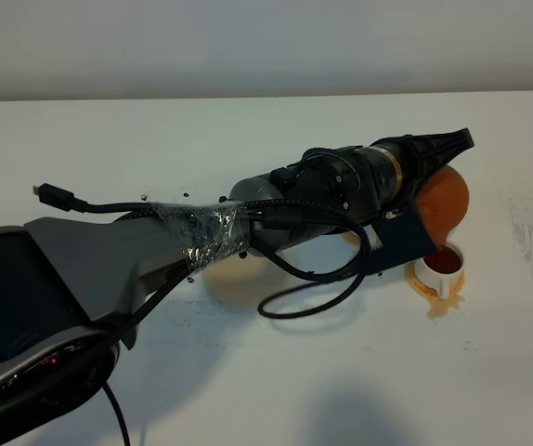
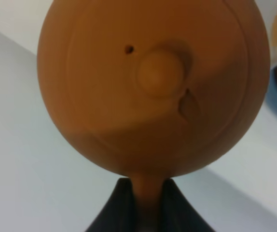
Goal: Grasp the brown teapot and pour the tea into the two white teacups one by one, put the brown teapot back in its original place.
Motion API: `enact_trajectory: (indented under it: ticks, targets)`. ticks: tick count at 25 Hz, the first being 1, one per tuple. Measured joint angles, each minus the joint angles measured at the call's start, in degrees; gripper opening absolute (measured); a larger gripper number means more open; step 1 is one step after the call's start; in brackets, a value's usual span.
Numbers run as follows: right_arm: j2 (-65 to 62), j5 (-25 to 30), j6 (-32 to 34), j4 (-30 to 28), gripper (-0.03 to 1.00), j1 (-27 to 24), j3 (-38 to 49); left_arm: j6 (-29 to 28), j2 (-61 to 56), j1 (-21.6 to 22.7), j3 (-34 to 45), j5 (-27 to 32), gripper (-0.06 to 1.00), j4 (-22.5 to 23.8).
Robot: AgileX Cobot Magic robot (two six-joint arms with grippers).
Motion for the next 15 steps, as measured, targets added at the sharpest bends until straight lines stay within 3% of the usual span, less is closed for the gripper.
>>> enact_trajectory:
  ticks: [7,12,15]
  targets:
    - [0.0,0.0,0.0,0.0,0.51,0.0,0.0,-3.3,-1.9,0.0,0.0,5.5,0.10,-7.5]
    - [0.0,0.0,0.0,0.0,0.51,0.0,0.0,-4.2,-5.3,0.0,0.0,10.6,0.10,-16.5]
    - [0.0,0.0,0.0,0.0,0.51,0.0,0.0,-8.7,-7.8,0.1,0.0,13.0,0.10,-20.2]
